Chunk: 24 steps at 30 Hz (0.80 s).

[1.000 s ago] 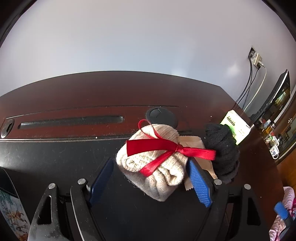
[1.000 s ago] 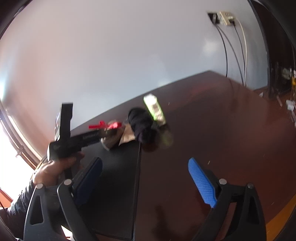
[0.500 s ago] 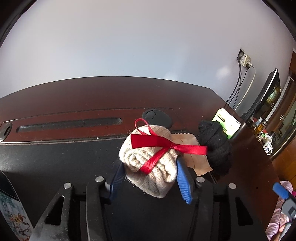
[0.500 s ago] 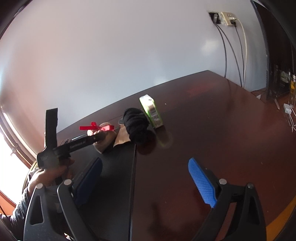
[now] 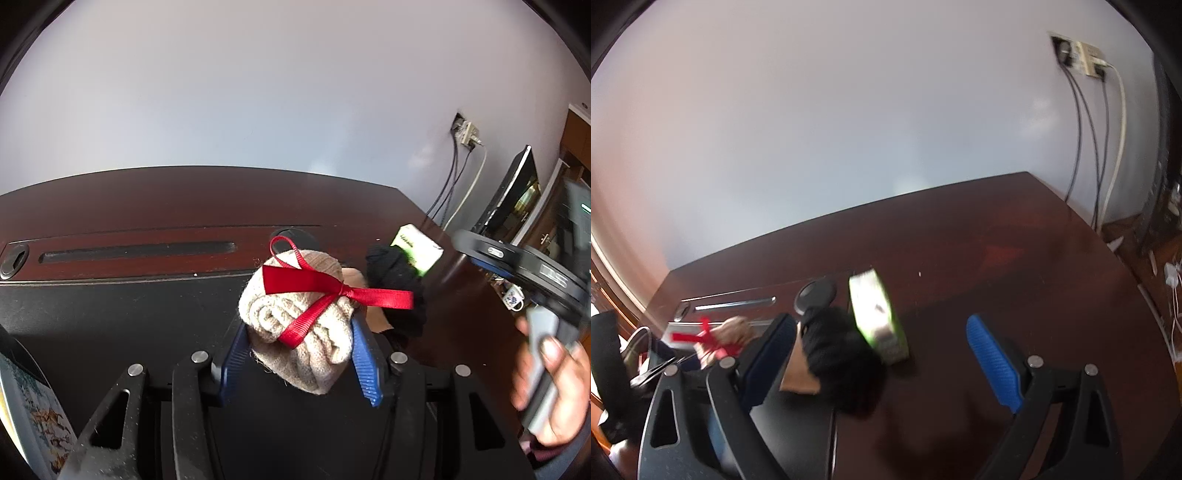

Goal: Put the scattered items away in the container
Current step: 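Grasp the beige ribbon-tied sock with the left tool while the right tool grasps the green-and-white box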

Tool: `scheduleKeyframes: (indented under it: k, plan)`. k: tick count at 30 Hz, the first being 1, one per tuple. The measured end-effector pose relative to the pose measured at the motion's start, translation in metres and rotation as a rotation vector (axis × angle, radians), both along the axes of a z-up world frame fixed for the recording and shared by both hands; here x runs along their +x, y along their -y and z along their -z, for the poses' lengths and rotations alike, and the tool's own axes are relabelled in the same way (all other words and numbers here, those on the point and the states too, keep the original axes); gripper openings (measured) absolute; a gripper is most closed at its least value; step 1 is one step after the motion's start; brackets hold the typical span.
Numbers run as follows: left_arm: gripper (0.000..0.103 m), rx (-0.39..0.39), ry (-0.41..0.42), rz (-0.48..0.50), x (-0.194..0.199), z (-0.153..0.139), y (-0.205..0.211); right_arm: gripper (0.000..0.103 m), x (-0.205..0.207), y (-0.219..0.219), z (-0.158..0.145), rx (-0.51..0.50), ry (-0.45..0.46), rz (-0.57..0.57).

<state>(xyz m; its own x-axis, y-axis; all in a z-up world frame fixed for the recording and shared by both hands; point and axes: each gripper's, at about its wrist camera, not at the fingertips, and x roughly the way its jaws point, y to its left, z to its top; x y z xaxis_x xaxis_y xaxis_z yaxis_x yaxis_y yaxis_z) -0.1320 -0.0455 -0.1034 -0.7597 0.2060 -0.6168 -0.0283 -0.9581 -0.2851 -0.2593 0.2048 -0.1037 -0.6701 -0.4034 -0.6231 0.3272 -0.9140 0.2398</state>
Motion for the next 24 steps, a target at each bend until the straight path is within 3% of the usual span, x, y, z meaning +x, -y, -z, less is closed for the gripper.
scheduleKeyframes:
  k: [7,14,17,19,20,24]
  plan:
    - [0.054,0.018,-0.009,0.022,0.001,-0.004,-0.005,0.079,-0.029,0.016,0.010,0.079,0.035,-0.016]
    - [0.054,0.031,0.000,0.052,0.000,-0.003,-0.013,0.072,-0.041,0.024,0.024,0.116,0.075,-0.038]
    - [0.054,0.030,-0.006,0.065,0.002,-0.006,-0.016,0.056,-0.046,0.023,0.033,0.107,0.117,-0.051]
    - [0.054,0.029,-0.011,0.067,0.004,-0.007,-0.018,0.034,-0.048,0.019,0.034,0.082,0.123,-0.054]
    - [0.054,0.028,-0.013,0.067,0.005,-0.008,-0.018,0.028,-0.048,0.017,0.034,0.070,0.125,-0.058]
    - [0.054,0.029,-0.017,0.069,0.008,-0.010,-0.018,0.026,-0.042,0.012,0.031,0.042,0.117,-0.068]
